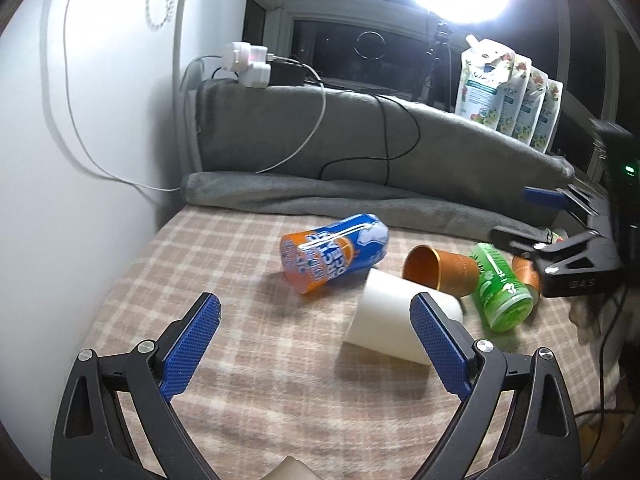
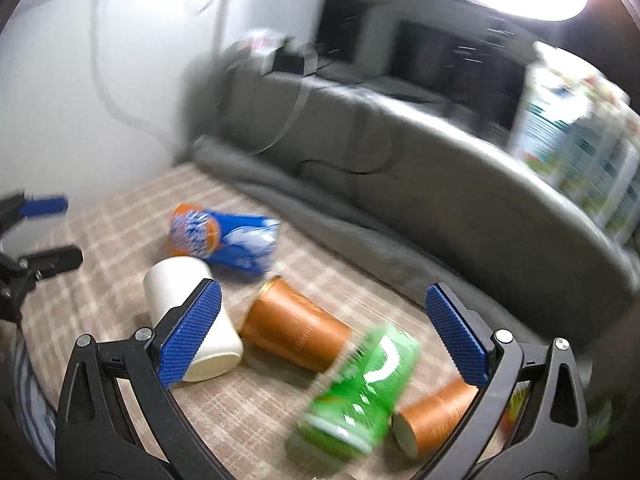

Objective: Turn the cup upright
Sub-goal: 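Move the right tool down over the lying Arctic Ocean cup and close on it, then lift the Arctic Ocean cup with the right tool and rotate it upright, then lower the upright cup onto the tablecloth with the right tool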

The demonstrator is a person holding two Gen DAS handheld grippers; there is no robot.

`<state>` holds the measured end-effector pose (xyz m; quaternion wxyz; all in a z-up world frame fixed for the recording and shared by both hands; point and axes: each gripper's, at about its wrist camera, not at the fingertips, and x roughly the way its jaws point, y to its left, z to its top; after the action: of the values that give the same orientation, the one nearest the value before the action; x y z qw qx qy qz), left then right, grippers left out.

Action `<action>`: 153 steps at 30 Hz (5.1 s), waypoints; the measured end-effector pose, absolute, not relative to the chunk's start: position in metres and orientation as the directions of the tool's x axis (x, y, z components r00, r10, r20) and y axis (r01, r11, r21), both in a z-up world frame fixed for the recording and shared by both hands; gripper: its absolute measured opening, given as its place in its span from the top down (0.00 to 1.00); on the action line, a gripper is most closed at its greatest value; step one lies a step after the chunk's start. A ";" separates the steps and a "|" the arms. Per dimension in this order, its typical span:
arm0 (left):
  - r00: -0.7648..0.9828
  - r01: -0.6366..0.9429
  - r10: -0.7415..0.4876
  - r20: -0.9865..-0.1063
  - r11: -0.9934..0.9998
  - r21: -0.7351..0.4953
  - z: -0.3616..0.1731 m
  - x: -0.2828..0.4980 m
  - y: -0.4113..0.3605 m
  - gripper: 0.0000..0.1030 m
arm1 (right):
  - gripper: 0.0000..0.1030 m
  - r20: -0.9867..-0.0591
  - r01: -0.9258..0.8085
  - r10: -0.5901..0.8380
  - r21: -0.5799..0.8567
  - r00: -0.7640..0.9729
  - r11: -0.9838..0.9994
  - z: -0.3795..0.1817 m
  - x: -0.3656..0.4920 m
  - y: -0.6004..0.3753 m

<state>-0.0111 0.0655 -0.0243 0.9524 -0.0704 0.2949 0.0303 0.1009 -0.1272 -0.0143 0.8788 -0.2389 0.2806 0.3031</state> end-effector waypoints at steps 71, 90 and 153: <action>0.845 -0.135 0.027 -0.535 0.977 -0.164 -0.007 -0.044 0.093 0.08 | 0.31 -0.774 -0.817 0.426 -0.194 0.468 0.544 0.006 0.130 0.000; 0.708 0.109 -0.312 -0.634 0.935 -0.338 -0.025 -0.034 0.021 0.11 | 0.31 -0.730 -0.289 0.678 0.632 0.088 0.719 -0.100 0.053 -0.186; 0.506 0.162 -0.441 -0.741 0.893 -0.421 -0.060 0.045 -0.075 0.37 | 0.20 -0.722 -0.218 0.421 0.363 0.549 0.906 -0.076 -0.011 -0.315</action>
<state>0.0446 -0.0750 -0.0604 0.8547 -0.1504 0.4645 -0.1763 -0.0111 -0.3153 -0.0765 0.8723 0.1158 0.4383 0.1831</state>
